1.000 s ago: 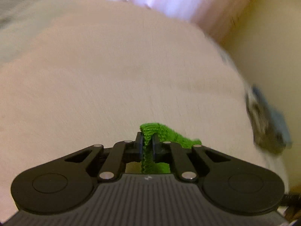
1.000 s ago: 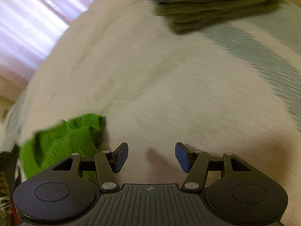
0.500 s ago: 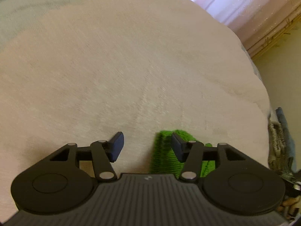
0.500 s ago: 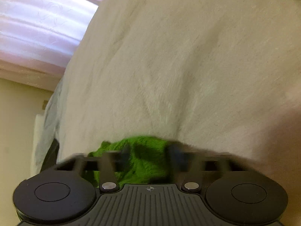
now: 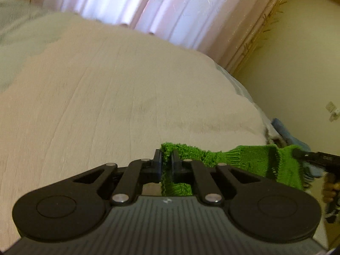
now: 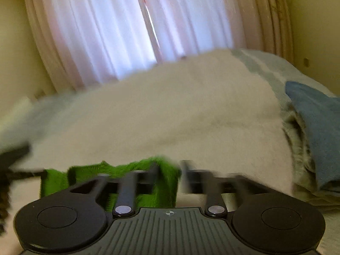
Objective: Fold clothes
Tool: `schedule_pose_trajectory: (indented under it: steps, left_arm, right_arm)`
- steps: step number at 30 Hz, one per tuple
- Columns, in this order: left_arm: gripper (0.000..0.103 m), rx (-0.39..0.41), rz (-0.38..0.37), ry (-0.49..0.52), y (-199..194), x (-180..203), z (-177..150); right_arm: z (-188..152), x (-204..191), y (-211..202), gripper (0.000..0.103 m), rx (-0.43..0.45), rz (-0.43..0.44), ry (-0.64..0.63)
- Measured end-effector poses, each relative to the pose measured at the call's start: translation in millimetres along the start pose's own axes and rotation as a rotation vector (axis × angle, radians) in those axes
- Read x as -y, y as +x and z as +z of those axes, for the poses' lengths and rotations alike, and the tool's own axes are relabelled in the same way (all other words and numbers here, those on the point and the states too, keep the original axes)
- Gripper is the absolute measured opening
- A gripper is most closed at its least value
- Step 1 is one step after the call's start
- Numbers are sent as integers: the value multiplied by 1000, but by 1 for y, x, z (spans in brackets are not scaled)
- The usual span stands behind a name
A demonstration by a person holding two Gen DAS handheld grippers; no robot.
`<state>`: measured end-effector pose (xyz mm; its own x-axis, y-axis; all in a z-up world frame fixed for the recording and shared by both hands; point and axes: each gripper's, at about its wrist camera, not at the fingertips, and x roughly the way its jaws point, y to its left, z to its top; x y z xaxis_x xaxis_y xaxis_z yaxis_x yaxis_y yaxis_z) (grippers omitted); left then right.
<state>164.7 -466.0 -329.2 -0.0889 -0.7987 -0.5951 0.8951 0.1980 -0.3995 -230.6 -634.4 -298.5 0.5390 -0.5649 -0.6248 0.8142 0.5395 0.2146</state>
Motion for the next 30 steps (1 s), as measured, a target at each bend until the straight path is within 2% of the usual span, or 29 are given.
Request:
schedule_pose_trajectory:
  steps: [1, 3, 4, 6, 8, 11, 13, 18, 21, 24, 27, 30]
  left_arm:
    - [8, -11, 51, 8, 7, 5, -1]
    - [10, -41, 160, 17, 18, 12, -6]
    - [11, -55, 190, 4, 21, 11, -9]
    - [13, -86, 198, -33, 15, 5, -18]
    - [13, -121, 206, -57, -1, -2, -32]
    - [13, -175, 224, -110, -37, -18, -62]
    - [13, -204, 233, -175, -68, -24, -89]
    - [13, -241, 258, -382, -140, -28, -154]
    - [13, -254, 256, -459, -166, -21, -180]
    - [13, -256, 253, -479, -185, -14, -195]
    - [13, -234, 239, -477, -200, -4, -193]
    - [13, -210, 225, -473, -215, 7, -191]
  right_arm:
    - [-7, 3, 1, 81, -5, -50, 19]
    - [-29, 23, -10, 81, -37, -25, 152]
    - [-42, 36, -17, 81, -61, -6, 234]
    - [-68, 61, -31, 80, -109, 32, 396]
    - [-112, 86, -50, 63, -174, 73, 565]
    - [-187, 115, -78, 47, -276, 148, 834]
    - [-227, 121, -91, 41, -289, 218, 1003]
    - [-288, 109, -104, 42, -231, 312, 1305]
    - [-278, 94, -97, 42, -252, 321, 1252]
    - [-256, 83, -95, 42, -299, 266, 1055]
    - [-239, 57, -100, 43, -330, 188, 792]
    - [-231, 30, -96, 43, -340, 101, 598]
